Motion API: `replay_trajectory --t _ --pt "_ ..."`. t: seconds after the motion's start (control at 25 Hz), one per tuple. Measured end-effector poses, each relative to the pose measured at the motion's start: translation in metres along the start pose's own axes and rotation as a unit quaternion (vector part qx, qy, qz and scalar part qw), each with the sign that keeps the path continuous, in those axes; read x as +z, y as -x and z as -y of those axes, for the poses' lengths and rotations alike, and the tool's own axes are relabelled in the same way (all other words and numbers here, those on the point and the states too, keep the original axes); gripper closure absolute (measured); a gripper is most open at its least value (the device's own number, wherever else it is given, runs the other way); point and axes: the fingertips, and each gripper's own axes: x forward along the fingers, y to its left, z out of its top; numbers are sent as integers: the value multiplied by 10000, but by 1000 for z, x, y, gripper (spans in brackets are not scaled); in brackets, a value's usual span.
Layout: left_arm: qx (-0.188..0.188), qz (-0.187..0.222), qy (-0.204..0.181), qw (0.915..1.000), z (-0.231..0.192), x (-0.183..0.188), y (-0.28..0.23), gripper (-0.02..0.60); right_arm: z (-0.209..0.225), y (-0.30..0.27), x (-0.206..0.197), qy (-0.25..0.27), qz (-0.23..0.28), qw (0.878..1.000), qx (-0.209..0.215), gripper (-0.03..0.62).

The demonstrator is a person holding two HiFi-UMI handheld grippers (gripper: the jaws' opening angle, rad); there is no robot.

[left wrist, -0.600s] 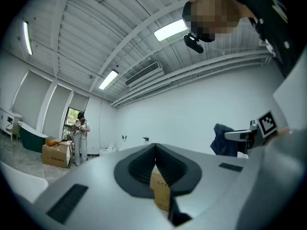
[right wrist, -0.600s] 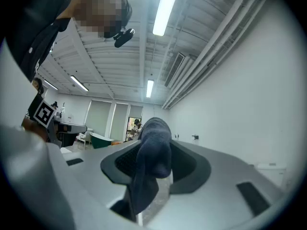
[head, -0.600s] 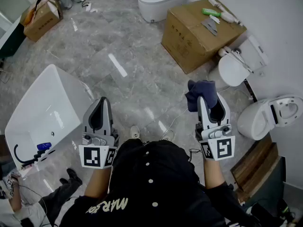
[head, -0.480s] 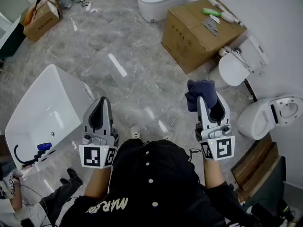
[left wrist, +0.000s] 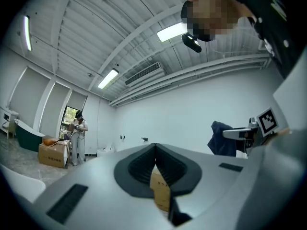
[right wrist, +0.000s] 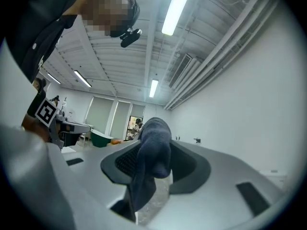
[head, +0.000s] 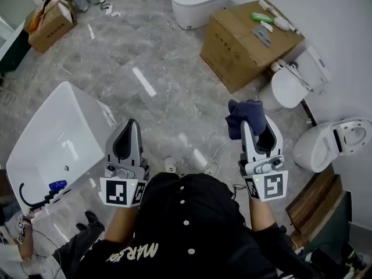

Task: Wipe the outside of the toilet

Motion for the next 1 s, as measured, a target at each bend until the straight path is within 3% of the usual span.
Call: replay_trajectory --t 0.12,0.52,0.76,1.0 --pt "-89 -13 -17 10000 -17 0 -1 571 -15 -11 3 -200 121 9997 49 433" --pt "-328 -75 15 9994 -70 0 -13 571 -45 -43 -1 -52 132 9995 -291 431" --pt "-304 -158 83 9994 -81 -11 -35 571 -37 -63 -16 -123 -142 9992 -359 431" --pt "-196 -183 109 9996 -92 -24 -72 571 -14 -105 -32 -239 -108 9992 -302 431"
